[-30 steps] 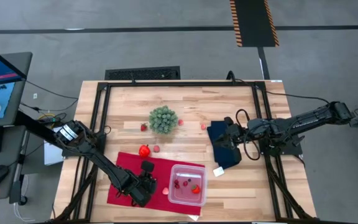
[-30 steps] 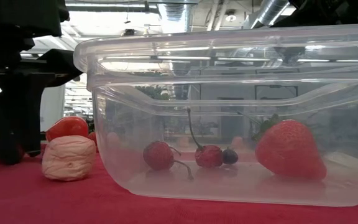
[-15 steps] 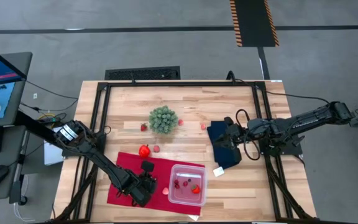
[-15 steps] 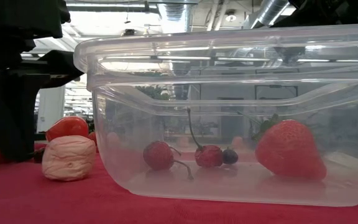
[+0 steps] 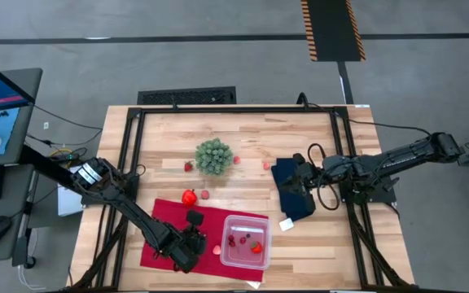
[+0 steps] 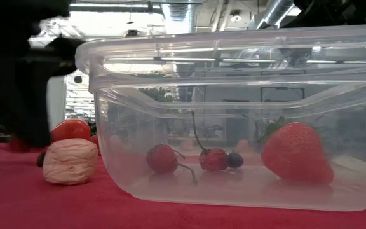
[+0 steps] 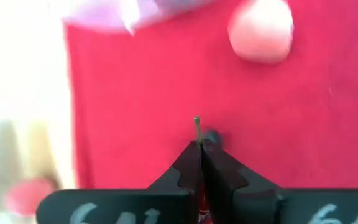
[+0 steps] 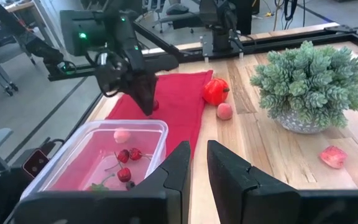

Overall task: Pick and placing Produce into tupperware
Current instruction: Put the cherry into the transparent bin, then put the strawberry into the transparent bin

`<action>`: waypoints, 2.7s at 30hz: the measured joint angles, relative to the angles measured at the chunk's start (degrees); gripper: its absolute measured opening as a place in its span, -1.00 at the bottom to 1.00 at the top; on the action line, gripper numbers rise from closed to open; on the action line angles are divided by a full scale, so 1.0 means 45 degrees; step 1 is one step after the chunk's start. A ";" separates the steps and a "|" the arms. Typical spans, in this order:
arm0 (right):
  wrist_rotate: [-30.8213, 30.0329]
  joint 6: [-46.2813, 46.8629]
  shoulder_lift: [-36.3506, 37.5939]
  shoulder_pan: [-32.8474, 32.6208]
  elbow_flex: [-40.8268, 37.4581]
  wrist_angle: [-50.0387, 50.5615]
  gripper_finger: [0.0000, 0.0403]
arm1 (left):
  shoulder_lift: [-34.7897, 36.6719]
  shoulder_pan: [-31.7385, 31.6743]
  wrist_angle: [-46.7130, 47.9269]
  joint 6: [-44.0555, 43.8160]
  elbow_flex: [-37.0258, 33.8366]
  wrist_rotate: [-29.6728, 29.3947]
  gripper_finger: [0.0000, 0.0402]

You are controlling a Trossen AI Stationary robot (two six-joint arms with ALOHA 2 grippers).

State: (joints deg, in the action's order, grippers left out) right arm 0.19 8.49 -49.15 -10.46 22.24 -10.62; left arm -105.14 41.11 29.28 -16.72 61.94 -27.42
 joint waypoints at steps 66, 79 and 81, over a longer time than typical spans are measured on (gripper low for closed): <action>-0.0002 0.0019 0.0015 0.0000 -0.0005 -0.0027 -0.62 | 0.0003 -0.1973 -0.4873 0.1749 0.1790 0.0045 -0.50; 0.0003 0.0024 0.0015 -0.0005 -0.0005 0.0022 -0.62 | 0.0005 -0.0611 0.1723 -0.4421 0.1780 -0.6391 -0.13; 0.0003 0.0027 0.0015 -0.0005 -0.0005 0.0022 -0.62 | 0.0005 -0.0042 0.2457 -0.5966 0.1780 -0.7389 -0.12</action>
State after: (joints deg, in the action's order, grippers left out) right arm 0.21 8.61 -49.08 -10.48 22.22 -10.52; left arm -105.12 40.92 40.33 -43.56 69.95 -60.67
